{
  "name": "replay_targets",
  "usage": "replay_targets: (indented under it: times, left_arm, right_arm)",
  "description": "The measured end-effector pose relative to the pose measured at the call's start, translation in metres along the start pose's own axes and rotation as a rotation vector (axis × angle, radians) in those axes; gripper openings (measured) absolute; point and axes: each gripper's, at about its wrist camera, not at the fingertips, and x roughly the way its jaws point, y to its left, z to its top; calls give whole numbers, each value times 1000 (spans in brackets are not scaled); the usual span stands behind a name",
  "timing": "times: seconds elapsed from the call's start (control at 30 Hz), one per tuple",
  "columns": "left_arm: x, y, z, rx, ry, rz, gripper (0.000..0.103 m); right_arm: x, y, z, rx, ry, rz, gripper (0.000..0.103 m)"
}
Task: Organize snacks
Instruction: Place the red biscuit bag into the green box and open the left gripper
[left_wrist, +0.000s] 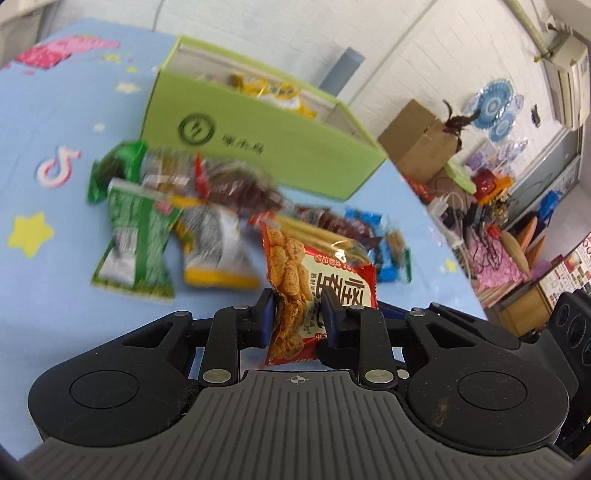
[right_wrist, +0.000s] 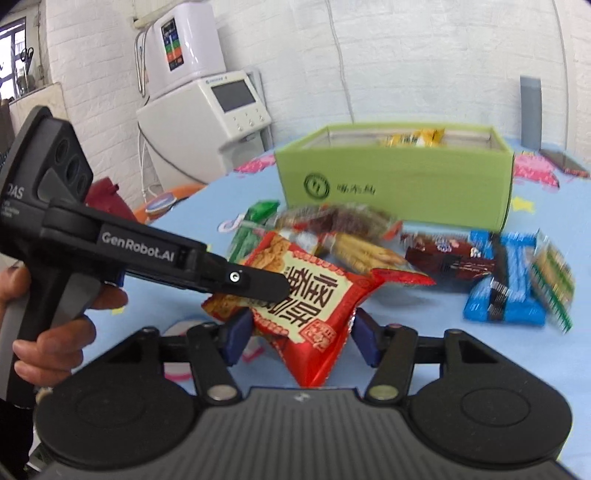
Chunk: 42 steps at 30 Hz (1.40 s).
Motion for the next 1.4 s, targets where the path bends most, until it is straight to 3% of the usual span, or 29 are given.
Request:
replay_targets:
  times: [0.37,0.5,0.63,0.7,0.73,0.8,0.93,1.1,1.23,1.4]
  left_arm:
    - [59,-45,144,84,-93,-32,9]
    - [106,-39,181,71,-63,1,11]
    - [151,-23,192,60,-17,47,15]
    - [165,-15,192,52,13,53,20]
    - [165,-13,190,48,17,39,30]
    - [156,-13,185,60,-14,19,39]
    - [117,-25,170,119,-104,52,51]
    - [64,-36,132,148,-165,13,66]
    - [47,-37,91,137,-138,13,66]
    - [47,-26,48,96,-42,36,59]
  right_arm:
    - [21,-72,124,-92,-108,-89,65]
    - [58,-109,159,-111,-66,-123,65]
    - [100,-137,164,-122,7,-142,65]
    - [114,-145,159,-118,24,-149,69]
    - [116,-147,157,-116,23,-158,71]
    - [110,-147,153,-112,-1,-166,75]
    - [73,-135,142,-107,-86,-172,92]
    - [18,-106,106,-100,-134,-141,94]
    - [1,-75,64,-50,-94,-53,94]
    - [16,-40,29,-79,-20,-11,94]
